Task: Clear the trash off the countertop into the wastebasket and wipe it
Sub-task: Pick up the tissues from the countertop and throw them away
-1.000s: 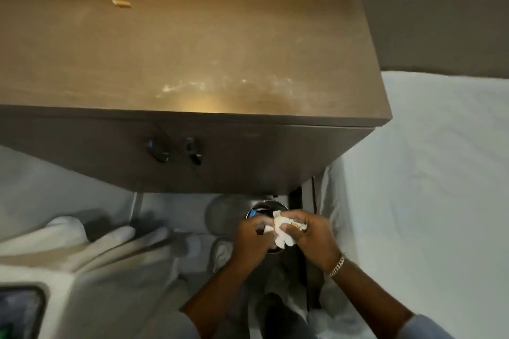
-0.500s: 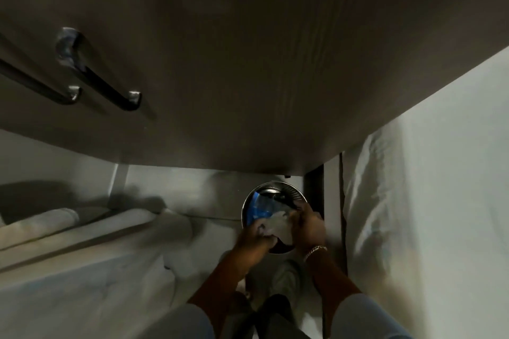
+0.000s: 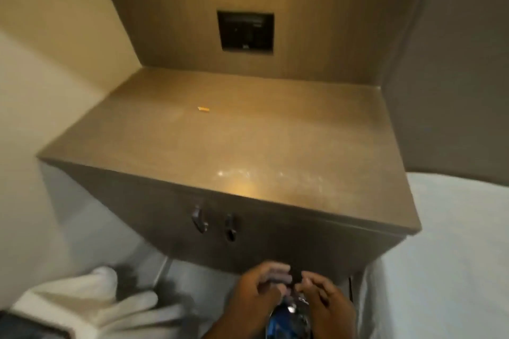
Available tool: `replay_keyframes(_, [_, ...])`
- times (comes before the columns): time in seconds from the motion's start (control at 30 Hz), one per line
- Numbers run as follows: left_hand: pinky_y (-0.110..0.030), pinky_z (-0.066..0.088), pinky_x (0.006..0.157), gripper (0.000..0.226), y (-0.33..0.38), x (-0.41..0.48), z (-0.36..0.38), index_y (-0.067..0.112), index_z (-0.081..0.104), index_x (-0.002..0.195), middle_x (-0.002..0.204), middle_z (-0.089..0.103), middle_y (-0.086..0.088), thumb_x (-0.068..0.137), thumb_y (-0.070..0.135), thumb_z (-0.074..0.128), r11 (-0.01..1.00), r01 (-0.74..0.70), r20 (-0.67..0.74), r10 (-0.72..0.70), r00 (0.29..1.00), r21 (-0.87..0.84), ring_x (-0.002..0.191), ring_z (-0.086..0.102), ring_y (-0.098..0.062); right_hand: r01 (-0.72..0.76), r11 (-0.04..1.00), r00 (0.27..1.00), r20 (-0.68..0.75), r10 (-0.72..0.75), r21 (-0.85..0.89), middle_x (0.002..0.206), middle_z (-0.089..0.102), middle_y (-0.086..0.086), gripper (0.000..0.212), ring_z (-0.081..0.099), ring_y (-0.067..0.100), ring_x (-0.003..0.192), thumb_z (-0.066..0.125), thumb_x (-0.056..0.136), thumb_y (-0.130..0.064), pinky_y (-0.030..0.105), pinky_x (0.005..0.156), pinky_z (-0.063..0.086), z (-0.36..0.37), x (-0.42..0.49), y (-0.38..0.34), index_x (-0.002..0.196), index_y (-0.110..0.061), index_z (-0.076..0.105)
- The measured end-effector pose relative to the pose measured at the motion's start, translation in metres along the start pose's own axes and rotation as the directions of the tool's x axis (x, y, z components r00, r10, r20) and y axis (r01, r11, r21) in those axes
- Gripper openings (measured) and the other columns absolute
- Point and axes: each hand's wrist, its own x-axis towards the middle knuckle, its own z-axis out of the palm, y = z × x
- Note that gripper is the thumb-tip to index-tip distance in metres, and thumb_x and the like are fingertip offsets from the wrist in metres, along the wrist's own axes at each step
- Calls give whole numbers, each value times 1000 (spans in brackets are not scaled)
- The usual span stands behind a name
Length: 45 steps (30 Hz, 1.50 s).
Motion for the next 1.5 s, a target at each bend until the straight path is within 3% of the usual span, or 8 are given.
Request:
replay_keyframes(0.2, [-28,59,72,28,157,48,-86,17,69,99,96,75,-9,88,-5,55,889,-381,-210,435,876,252,82,72,-19,205,938,968,86,-237,279,71,78,2,8,59,6,50,66,86,-14,20,49,48,42,16,-166,88,-16,74])
replay_keyframes(0.4, [-34,50,95,61,212,164,-173,21,48,139,139,43,-10,82,-3,51,575,-65,-341,567,750,815,113,56,-28,-166,824,974,223,50,542,86,73,15,26,58,15,58,58,92,-23,23,48,55,99,75,-245,94,1,68])
replay_keyframes(0.6, [-32,49,72,17,228,228,-213,13,69,94,106,64,-12,84,3,59,210,-18,-104,553,827,978,91,59,-27,-413,563,907,378,186,716,112,62,29,61,63,38,105,38,96,-49,40,87,53,110,115,-254,109,8,58])
replay_keyframes(0.8, [-35,49,74,11,231,222,-205,6,64,93,101,65,-14,84,4,57,239,-113,-34,538,843,965,95,62,-33,-401,542,913,371,169,739,115,63,27,63,66,36,103,40,94,-52,39,86,54,100,112,-247,110,6,60])
replay_keyframes(0.93, [-31,48,69,11,225,156,-151,7,66,79,74,63,-6,83,-2,60,747,-325,-154,492,857,580,70,59,-20,-385,544,917,373,139,746,113,67,26,64,70,33,97,41,93,-53,38,85,56,86,91,-251,110,7,60])
replay_keyframes(1.03, [-22,48,50,16,181,77,-102,8,64,80,60,61,-2,87,-5,57,907,-365,-99,391,915,209,48,55,-11,-375,545,918,380,109,749,109,71,26,61,70,34,99,43,94,-49,37,83,60,54,57,-228,110,7,62])
replay_keyframes(1.27, [-20,48,42,17,24,-32,10,4,69,90,65,67,-10,89,-8,56,977,24,-211,-70,975,-214,47,59,-10,-476,586,879,372,297,656,110,71,23,55,68,30,105,44,94,-44,35,87,59,-18,-35,-83,115,5,60])
replay_keyframes(1.5, [-23,45,43,17,-120,-14,70,7,67,79,69,61,-12,90,6,54,831,475,-181,-535,825,-289,50,55,-16,-604,658,795,288,533,449,138,48,30,60,51,37,125,40,94,-52,41,100,46,-21,-44,45,128,-4,50])
